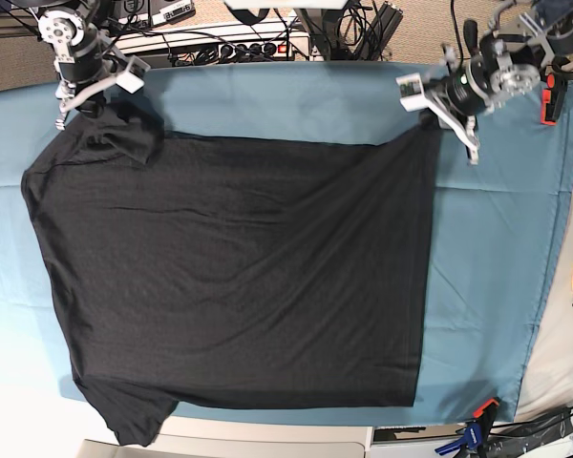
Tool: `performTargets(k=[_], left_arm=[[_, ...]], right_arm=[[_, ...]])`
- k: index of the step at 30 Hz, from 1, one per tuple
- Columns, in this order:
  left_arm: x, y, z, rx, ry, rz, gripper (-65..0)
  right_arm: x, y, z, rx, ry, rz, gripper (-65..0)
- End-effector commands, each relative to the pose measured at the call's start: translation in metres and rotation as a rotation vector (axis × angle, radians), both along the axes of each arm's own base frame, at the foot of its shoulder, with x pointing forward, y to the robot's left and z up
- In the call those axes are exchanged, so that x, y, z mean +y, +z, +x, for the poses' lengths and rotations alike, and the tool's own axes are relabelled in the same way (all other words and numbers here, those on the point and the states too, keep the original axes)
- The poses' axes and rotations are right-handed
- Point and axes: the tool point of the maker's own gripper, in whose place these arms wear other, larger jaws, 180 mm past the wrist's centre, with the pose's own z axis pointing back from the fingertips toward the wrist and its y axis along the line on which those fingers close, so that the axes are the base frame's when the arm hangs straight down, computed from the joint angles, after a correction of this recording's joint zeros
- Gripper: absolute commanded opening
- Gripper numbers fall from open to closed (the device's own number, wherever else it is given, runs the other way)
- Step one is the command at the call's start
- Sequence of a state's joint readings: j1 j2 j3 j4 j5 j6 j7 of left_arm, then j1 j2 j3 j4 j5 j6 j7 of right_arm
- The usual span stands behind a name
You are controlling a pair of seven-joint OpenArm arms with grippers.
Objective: Fold the T-shirt properly
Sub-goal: 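Lift both shoulder corners and pull the shirt taut toward the robot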
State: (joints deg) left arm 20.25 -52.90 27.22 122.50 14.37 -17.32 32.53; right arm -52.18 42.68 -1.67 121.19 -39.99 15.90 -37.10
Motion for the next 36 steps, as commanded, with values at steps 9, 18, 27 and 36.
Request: performTargets(k=[9, 18, 27, 36], left_arm=[[0.012, 0.027, 0.007, -0.074, 0.011, 0.036, -65.0], [0.033, 0.03, 0.009, -0.079, 0.068, 0.063, -65.0], [0.041, 0.031, 0.006, -0.071, 0.087, 0.075, -65.0], [0.035, 0.035, -0.001, -0.042, 0.092, 0.064, -65.0]], right_arm=[[-0.017, 0.007, -0.019, 0.033, -0.018, -0.056, -65.0], [-0.016, 0.002, -0.044, 0.1, -0.022, -0.062, -65.0], [-0.021, -0.004, -0.079, 0.195, -0.019, -0.101, -65.0], [-0.028, 0.002, -0.098, 0.205, 0.005, -0.175, -65.0]])
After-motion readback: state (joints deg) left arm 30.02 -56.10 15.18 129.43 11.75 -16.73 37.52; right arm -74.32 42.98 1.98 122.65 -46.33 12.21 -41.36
